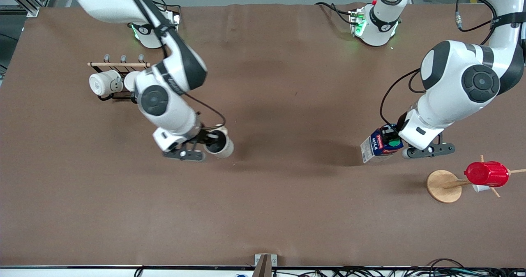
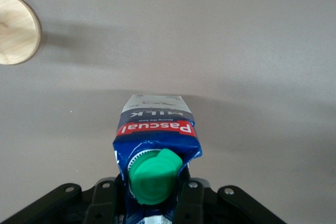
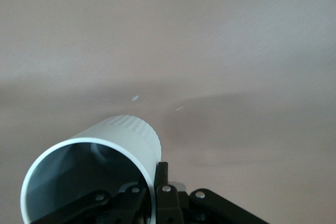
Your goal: Place cup and milk on table
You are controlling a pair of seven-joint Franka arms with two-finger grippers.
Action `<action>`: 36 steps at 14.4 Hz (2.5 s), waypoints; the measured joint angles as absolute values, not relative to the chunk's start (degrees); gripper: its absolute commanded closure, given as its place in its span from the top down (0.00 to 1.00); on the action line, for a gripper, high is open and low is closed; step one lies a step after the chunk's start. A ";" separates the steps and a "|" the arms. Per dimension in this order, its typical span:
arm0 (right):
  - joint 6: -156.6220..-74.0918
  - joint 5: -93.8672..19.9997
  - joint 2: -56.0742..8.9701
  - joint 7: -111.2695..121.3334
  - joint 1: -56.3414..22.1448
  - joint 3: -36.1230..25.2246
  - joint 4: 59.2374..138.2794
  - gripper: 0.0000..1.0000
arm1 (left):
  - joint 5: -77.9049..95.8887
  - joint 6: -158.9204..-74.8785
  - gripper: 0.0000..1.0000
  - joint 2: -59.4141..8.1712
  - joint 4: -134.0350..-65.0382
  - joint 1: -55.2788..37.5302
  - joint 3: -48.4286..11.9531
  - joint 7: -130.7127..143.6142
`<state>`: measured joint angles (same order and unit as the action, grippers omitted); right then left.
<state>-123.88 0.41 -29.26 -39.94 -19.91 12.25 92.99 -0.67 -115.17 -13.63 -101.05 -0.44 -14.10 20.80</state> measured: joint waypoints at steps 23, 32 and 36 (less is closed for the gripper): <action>-110.11 13.69 -29.90 -51.46 -20.84 12.21 77.13 1.00 | -0.66 -115.17 0.25 -25.72 -88.10 -16.61 -15.41 43.18; -91.32 5.92 -10.51 -21.48 1.84 5.12 77.66 1.00 | -2.88 -115.19 0.24 -34.90 -78.25 -24.02 -15.26 45.10; -83.73 3.74 -6.42 -5.54 2.14 -2.98 78.34 1.00 | -3.59 -115.33 0.24 -36.28 -77.75 -25.48 -15.23 45.02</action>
